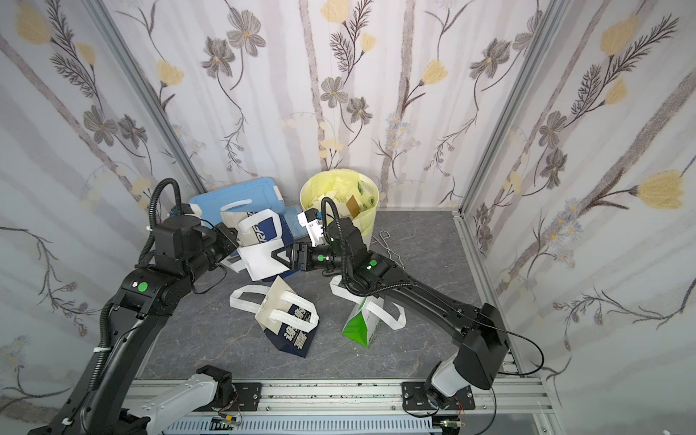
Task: Shred takeout receipts and throw away
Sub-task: Tear off the takeout receipt from the takeout bag.
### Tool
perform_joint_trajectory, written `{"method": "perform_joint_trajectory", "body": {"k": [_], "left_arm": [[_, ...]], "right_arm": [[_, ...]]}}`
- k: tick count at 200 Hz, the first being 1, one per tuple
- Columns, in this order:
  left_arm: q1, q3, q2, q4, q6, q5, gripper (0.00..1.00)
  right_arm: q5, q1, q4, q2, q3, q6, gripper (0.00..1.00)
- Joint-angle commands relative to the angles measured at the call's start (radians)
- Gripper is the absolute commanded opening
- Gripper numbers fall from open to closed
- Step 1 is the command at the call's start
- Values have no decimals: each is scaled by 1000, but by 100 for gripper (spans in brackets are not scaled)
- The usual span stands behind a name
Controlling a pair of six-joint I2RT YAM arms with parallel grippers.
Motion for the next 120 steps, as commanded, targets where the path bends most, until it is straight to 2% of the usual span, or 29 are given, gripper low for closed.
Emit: {"method": "perform_joint_trajectory", "body": {"k": [1,49,80,120], "left_arm": [[11,-4,0,81,-43,20,0],[24,-4,3,104,-70,61,0],[29,-8,7,113,-76,71,0],[33,0,9,117,-78,80,0]], "right_arm": [[-26,-18,61,29,9,25,69],[-58,-49,77,65,9,28,73],[-127,-51,105,73,16,42,73],[-47,-73,42,62,4,19,75]]}}
